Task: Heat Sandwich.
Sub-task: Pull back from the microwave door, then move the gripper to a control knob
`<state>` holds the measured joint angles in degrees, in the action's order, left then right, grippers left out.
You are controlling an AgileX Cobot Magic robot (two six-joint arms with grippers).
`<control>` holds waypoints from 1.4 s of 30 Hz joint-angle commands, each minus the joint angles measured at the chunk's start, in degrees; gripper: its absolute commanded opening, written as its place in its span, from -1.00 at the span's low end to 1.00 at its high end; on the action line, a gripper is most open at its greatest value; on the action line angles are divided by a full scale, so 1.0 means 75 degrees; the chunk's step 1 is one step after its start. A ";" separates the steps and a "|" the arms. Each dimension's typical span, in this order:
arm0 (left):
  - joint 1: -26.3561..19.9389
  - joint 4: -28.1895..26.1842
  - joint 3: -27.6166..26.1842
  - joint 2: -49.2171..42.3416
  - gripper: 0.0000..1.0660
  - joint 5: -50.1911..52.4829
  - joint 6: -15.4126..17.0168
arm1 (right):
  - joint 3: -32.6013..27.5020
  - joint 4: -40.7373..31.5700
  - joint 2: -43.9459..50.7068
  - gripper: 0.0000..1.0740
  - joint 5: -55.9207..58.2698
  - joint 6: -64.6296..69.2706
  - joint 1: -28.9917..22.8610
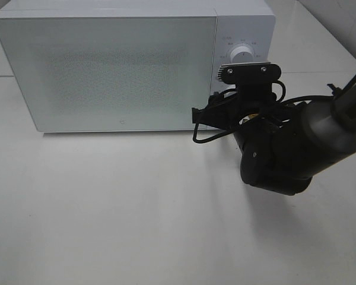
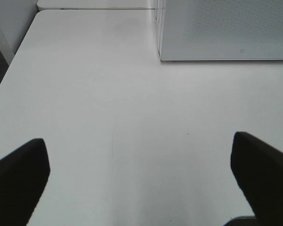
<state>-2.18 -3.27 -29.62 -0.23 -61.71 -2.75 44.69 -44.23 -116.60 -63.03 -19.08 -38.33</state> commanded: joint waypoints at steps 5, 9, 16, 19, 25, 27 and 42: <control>-0.0015 -0.0061 0.0008 -0.0153 0.88 0.0076 0.0015 | 0.0138 0.0015 -0.0023 -0.59 -0.0084 0.0138 0.0038; -0.0015 -0.0061 0.0008 -0.0153 0.88 0.0076 0.0008 | 0.0275 0.0023 -0.0084 -0.83 -0.0053 0.0138 0.0038; -0.0015 -0.0061 0.0008 -0.0153 0.88 0.0076 0.0008 | 0.0313 0.0031 -0.0084 -0.82 -0.0115 0.0138 0.0038; -0.0015 -0.0061 0.0008 -0.0153 0.88 0.0076 0.0008 | 0.0313 0.0031 -0.0084 -0.82 -0.0115 0.0214 0.0038; -0.0015 -0.0061 0.0008 -0.0153 0.88 0.0076 0.0008 | 0.0313 0.0031 -0.0084 -0.82 -0.0229 0.1543 0.0038; -0.0015 -0.0061 0.0008 -0.0153 0.88 0.0076 0.0008 | 0.0313 0.0031 -0.0084 -0.82 -0.0237 0.1811 0.0038; -0.0015 -0.0061 0.0008 -0.0153 0.88 0.0076 0.0008 | 0.0313 0.0527 -0.0084 -0.82 -0.0642 0.7769 0.0038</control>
<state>-2.18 -3.27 -29.62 -0.23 -61.71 -2.75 45.49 -45.84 -117.63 -65.15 36.21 -38.10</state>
